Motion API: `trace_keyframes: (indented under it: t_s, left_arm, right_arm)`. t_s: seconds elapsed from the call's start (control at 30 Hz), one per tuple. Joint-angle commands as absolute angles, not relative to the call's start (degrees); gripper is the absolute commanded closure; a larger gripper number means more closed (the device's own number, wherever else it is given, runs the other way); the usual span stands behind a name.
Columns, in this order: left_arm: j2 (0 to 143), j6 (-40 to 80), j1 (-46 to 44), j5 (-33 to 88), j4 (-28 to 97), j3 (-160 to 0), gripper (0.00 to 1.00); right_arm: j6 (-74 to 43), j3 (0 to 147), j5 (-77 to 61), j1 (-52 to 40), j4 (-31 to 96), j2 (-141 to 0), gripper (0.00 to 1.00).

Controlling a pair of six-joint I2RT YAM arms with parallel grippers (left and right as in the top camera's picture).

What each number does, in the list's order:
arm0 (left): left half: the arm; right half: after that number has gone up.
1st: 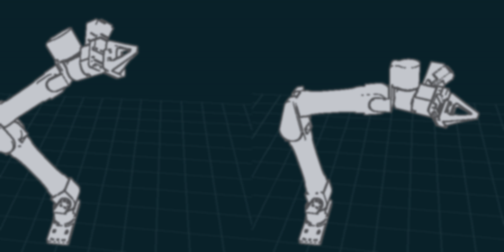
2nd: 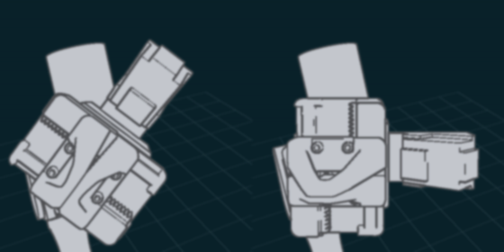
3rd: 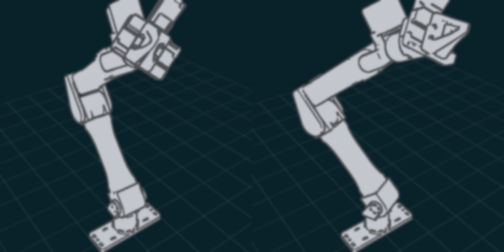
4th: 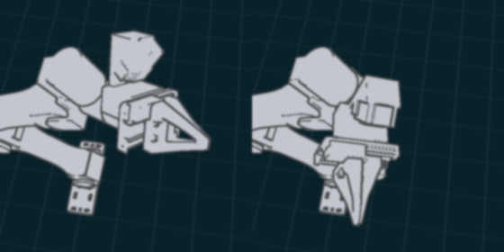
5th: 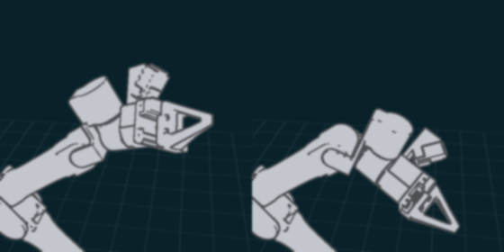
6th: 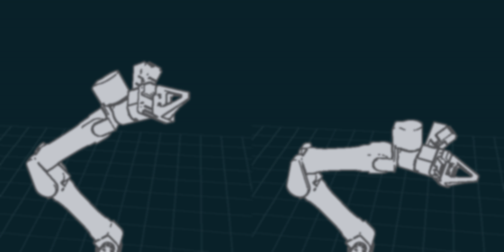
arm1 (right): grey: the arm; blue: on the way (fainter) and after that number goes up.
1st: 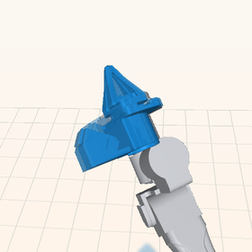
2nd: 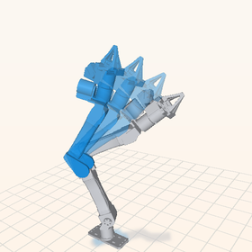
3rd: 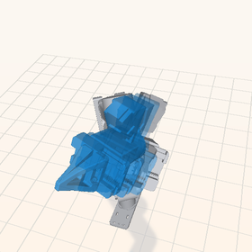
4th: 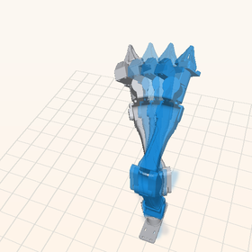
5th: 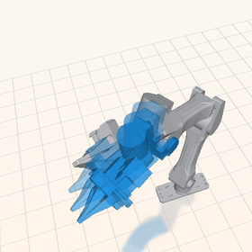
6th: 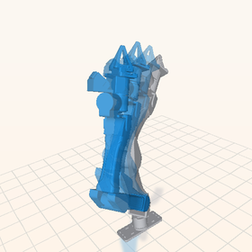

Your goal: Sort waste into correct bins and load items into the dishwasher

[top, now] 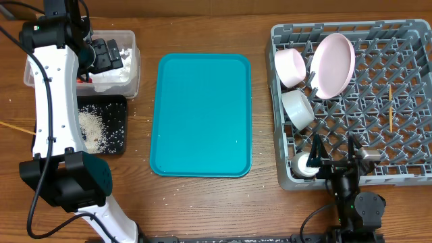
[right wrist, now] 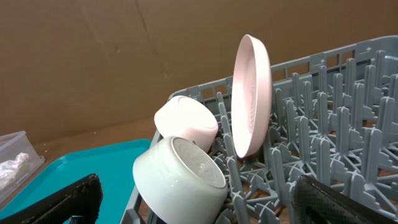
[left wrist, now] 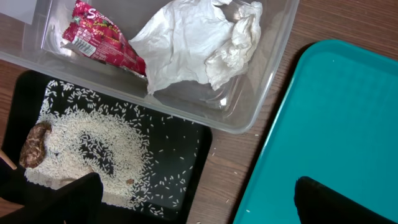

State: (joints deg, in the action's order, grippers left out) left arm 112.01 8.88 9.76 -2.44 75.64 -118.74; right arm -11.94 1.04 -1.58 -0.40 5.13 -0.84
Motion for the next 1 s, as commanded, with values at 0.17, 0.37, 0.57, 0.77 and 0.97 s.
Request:
trace_keyframes:
  t_s: [0.17, 0.37, 0.57, 0.77, 0.97]
  left_arm:
    - [110.9, 8.8, 9.7, -3.0, 75.6, -119.8, 0.0]
    - [110.9, 8.8, 9.7, -3.0, 75.6, -119.7, 0.0]
    - [111.0, 8.8, 9.7, -3.0, 75.6, -119.7, 0.0]
    - [108.4, 8.8, 9.2, -3.2, 75.6, -119.7, 0.0]
    - [100.9, 8.8, 5.3, -6.8, 75.9, -119.7, 0.0]
  right_arm:
    - [-11.7, 0.4, -0.5, -0.7, 4.8, -0.2, 0.0]
    - [-11.7, 0.4, -0.5, -0.7, 4.7, -0.2, 0.0]
    - [-11.7, 0.4, -0.5, -0.7, 4.7, -0.2, 0.0]
    - [-11.7, 0.4, -0.5, -0.7, 4.7, -0.2, 0.0]
    - [-11.7, 0.4, -0.5, -0.7, 4.7, -0.2, 0.0]
